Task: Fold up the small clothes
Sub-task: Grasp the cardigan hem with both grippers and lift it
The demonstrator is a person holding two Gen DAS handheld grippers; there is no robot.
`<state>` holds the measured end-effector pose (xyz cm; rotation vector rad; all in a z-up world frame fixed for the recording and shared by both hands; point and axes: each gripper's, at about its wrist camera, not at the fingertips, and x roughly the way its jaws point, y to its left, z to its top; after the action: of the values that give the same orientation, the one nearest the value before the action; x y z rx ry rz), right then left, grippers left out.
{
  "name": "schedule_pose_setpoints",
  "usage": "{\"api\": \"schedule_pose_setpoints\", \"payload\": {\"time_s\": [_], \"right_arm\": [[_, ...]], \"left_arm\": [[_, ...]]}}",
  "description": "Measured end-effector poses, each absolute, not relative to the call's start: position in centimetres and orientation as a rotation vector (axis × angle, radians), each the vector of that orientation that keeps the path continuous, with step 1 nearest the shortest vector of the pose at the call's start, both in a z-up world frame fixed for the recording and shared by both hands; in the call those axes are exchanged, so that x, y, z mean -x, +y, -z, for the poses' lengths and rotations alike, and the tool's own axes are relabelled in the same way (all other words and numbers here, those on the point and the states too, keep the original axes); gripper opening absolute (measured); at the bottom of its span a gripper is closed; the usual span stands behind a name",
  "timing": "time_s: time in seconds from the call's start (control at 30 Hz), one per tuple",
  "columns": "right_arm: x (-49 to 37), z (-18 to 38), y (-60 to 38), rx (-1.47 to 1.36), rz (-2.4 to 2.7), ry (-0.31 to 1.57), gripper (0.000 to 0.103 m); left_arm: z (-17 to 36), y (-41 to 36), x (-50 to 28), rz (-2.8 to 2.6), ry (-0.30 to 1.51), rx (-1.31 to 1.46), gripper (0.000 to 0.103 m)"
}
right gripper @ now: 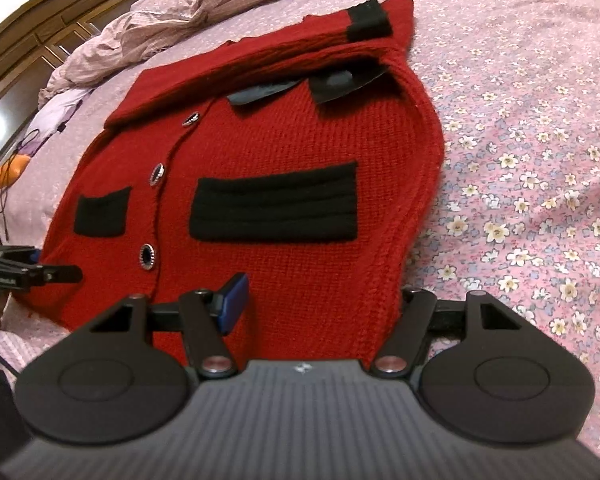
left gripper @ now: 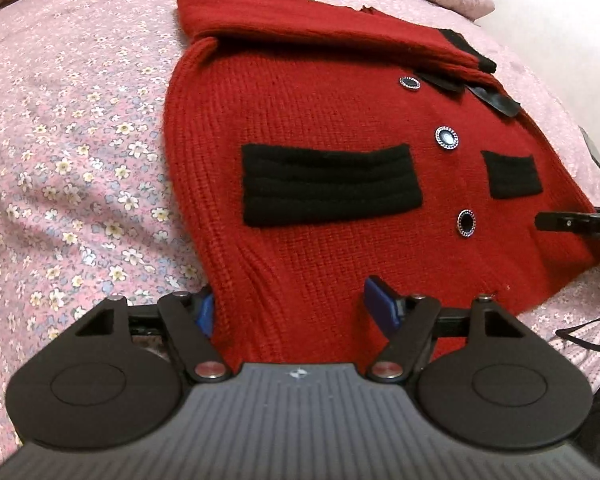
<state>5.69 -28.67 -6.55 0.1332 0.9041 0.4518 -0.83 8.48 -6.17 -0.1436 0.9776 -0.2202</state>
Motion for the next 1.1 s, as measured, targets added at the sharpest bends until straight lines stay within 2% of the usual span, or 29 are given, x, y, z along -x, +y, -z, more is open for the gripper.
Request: {"api": "schedule_pose_setpoints", "payload": {"time_s": [0.17, 0.3, 0.37, 0.4, 0.43, 0.47, 0.53, 0.67, 1.1], "right_arm": [[-5.5, 6.6, -29.2, -0.142, -0.455, 0.895, 0.065], [-5.4, 6.8, -29.2, -0.154, -0.425, 0.881, 0.056], [-5.3, 6.7, -29.1, -0.155, -0.420, 0.878, 0.045], [-5.3, 6.7, -29.2, -0.164, -0.418, 0.879, 0.035], [-5.4, 6.7, -29.5, -0.184, -0.415, 0.880, 0.027], [-5.5, 6.6, -29.7, -0.208, -0.412, 0.879, 0.024], [-5.6, 6.3, -30.4, -0.262, -0.411, 0.869, 0.016], [-5.7, 5.3, -31.2, -0.357, -0.447, 0.840, 0.012], [-9.3, 0.6, -30.8, -0.600, -0.562, 0.628, 0.011]], "left_arm": [[6.2, 8.4, 0.4, 0.229, 1.000, 0.112, 0.076], [6.4, 7.9, -0.3, 0.235, 1.016, 0.088, 0.075], [6.4, 7.6, -0.3, 0.222, 1.007, 0.067, 0.061], [6.3, 7.7, -0.3, 0.210, 1.001, 0.075, 0.057], [6.2, 8.0, -0.3, 0.195, 0.994, 0.103, 0.045], [6.0, 8.5, -0.3, 0.185, 0.991, 0.141, 0.034], [5.8, 9.4, -0.3, 0.173, 0.991, 0.228, 0.027], [5.0, 10.0, -0.3, 0.171, 0.985, 0.309, 0.023], [-1.5, 9.8, -3.2, 0.255, 0.807, 0.538, 0.020]]}}
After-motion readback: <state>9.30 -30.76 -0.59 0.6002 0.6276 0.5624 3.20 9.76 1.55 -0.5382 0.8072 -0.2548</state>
